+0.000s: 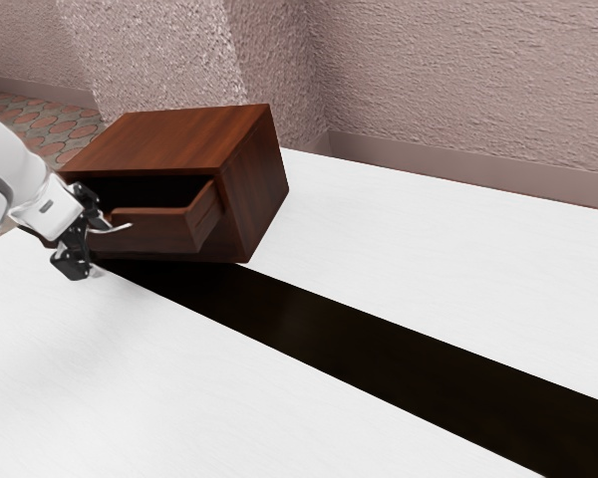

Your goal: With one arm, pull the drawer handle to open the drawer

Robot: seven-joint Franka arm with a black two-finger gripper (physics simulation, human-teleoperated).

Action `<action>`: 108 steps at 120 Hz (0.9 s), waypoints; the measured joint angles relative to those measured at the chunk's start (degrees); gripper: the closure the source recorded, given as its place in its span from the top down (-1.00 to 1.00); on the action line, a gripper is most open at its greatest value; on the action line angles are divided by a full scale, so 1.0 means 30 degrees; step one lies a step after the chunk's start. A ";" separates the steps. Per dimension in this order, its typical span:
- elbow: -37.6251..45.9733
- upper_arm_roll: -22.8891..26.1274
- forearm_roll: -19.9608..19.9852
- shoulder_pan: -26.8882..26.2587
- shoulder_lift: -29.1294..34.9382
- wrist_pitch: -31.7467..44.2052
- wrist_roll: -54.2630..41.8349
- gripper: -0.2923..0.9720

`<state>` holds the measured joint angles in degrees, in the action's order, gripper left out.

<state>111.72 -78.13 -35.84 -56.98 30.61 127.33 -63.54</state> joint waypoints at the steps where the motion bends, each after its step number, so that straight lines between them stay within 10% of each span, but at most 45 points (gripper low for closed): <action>1: 0.0038 0.0041 0.0001 0.0052 0.0003 0.0003 0.0006 0.50; 108: 0.3873 0.5416 -0.0049 0.6205 0.1351 0.0339 0.0777 0.53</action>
<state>123.34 -61.89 -35.98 -38.37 34.67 128.34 -61.21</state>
